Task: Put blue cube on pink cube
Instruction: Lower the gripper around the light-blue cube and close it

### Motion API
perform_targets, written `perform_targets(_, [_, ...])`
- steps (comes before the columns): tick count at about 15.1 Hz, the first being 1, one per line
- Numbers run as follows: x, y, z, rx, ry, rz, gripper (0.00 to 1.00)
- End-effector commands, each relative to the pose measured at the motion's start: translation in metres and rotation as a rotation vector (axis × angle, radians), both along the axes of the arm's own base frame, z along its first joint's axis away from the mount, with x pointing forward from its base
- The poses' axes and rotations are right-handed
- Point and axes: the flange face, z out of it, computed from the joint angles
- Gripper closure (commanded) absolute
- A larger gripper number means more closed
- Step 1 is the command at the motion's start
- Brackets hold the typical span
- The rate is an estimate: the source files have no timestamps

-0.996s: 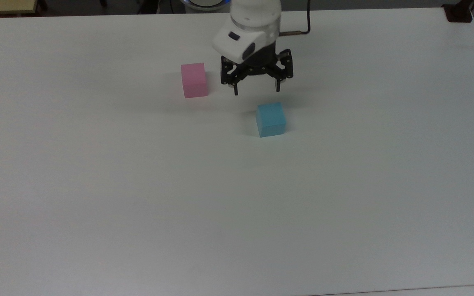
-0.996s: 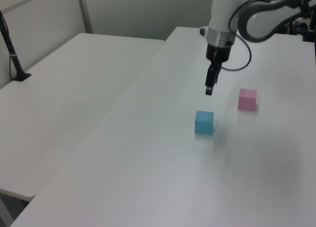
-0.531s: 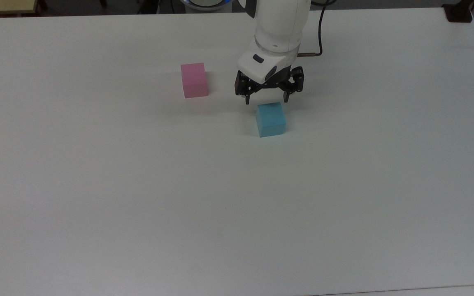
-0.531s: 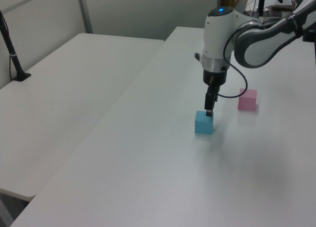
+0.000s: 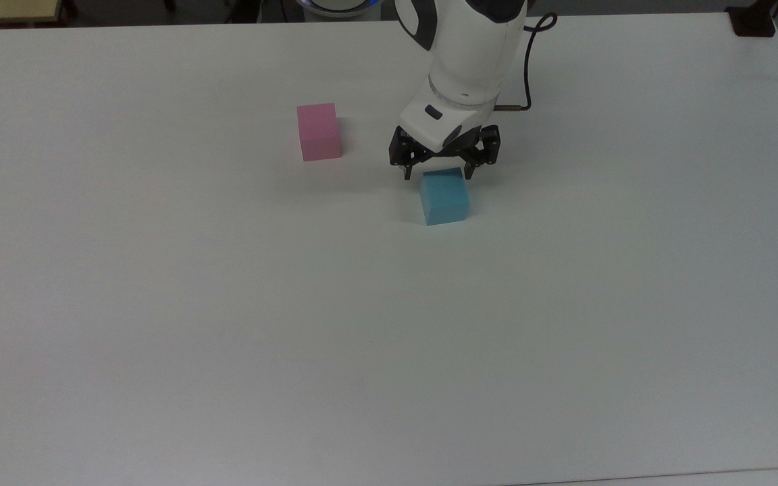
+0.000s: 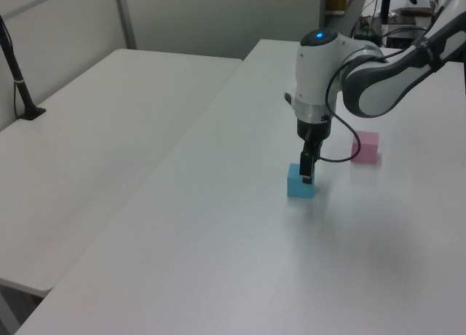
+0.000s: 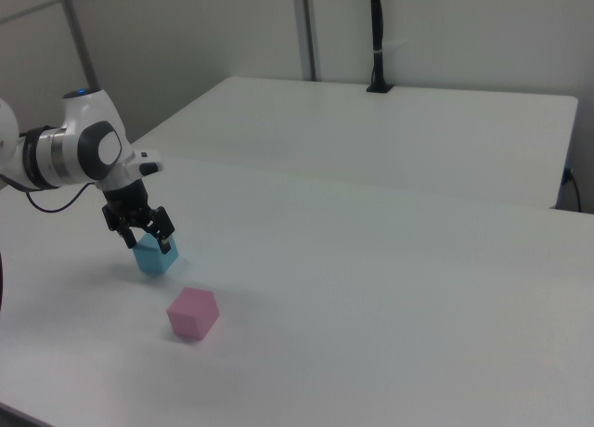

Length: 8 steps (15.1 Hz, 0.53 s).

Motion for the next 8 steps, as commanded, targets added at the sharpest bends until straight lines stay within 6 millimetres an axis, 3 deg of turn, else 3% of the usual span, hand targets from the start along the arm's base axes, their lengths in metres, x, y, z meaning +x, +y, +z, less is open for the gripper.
perform_targets(1, [0.005,0.009,-0.005,-0.012,-0.023,-0.007,0.00])
perform_targets(2, [0.005,0.010,-0.008,-0.018,-0.021,-0.003,0.00])
perform_targets(5, [0.004,0.016,-0.010,-0.022,-0.021,0.005,0.30])
perform_targets(8, [0.008,0.022,0.000,-0.009,-0.040,-0.006,0.50])
